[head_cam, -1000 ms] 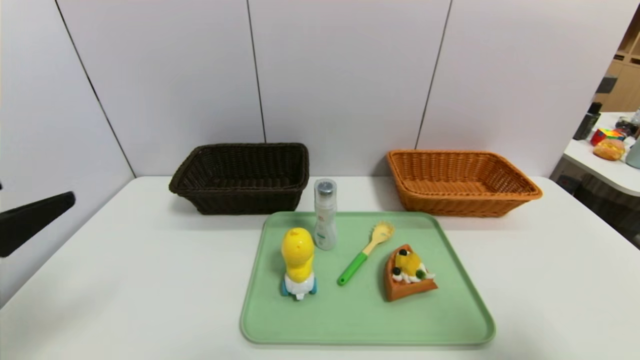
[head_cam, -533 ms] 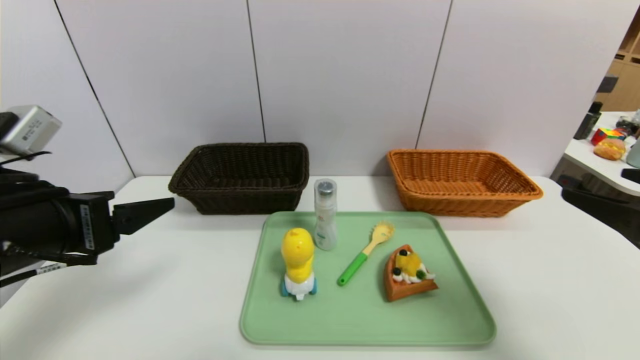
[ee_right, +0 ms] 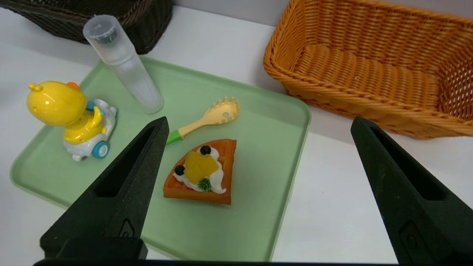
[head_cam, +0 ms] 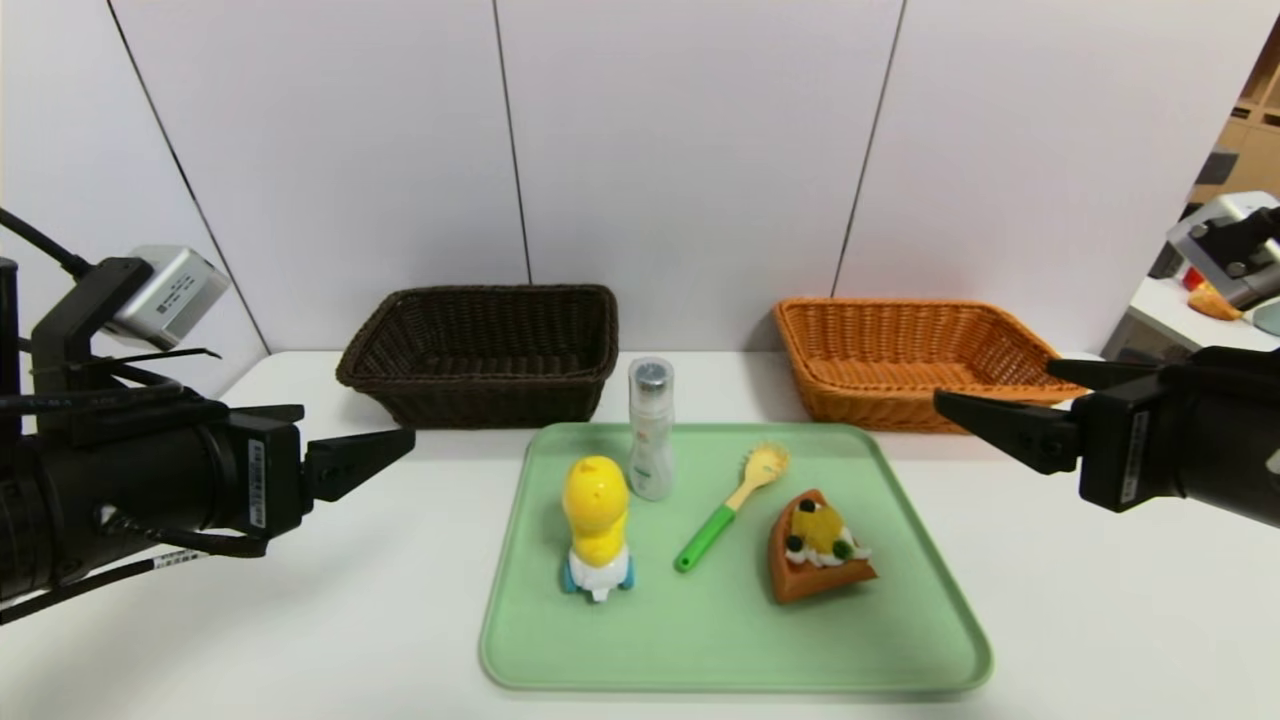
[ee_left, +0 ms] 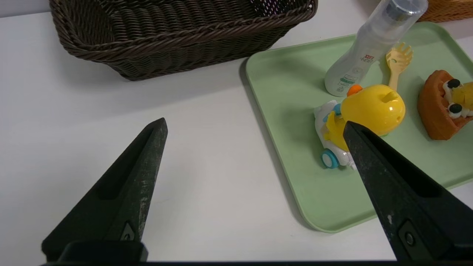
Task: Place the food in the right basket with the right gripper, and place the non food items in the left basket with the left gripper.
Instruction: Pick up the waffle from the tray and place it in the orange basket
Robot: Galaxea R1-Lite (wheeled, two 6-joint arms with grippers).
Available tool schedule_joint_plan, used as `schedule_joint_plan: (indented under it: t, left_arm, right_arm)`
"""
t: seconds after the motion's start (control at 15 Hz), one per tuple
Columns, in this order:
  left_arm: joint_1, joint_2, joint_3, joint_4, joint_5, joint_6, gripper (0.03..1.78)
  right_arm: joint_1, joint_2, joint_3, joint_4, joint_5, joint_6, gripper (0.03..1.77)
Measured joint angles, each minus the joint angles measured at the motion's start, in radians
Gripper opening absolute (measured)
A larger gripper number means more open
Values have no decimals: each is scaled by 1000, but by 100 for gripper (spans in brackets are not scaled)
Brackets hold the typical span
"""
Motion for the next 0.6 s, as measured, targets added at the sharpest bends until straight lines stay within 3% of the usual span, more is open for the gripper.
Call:
schedule_joint_plan:
  t: [0.13, 0.33, 0.6]
  left_arm:
    - [-19, 2, 2, 0, 14, -2, 169]
    - [-29, 4, 9, 0, 31, -2, 169]
    - [-40, 4, 13, 1, 43, -2, 169]
  right_arm:
    - [50, 28, -40, 54, -81, 31, 170]
    - [116, 50, -120, 212, -156, 114, 170]
    - [206, 65, -246, 492, -177, 291, 170]
